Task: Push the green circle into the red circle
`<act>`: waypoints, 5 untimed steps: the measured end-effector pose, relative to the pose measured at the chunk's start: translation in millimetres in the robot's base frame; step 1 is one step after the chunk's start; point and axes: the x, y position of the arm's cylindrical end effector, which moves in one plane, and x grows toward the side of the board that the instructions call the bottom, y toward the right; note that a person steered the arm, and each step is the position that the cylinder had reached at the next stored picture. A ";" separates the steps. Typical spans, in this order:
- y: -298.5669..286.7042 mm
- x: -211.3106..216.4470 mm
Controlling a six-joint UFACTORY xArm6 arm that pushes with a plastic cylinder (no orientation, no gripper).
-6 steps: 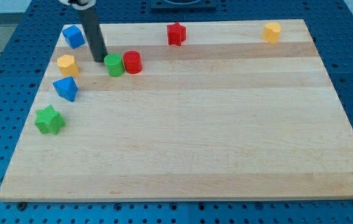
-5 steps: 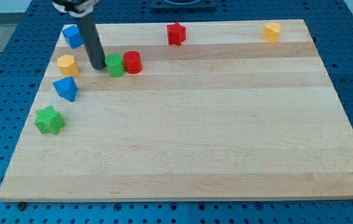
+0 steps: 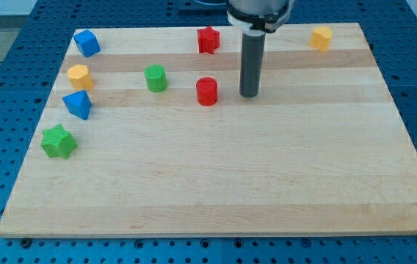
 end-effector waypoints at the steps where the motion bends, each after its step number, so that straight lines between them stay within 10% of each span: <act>1: -38.8 -42.0; 5: -196.7 -41.9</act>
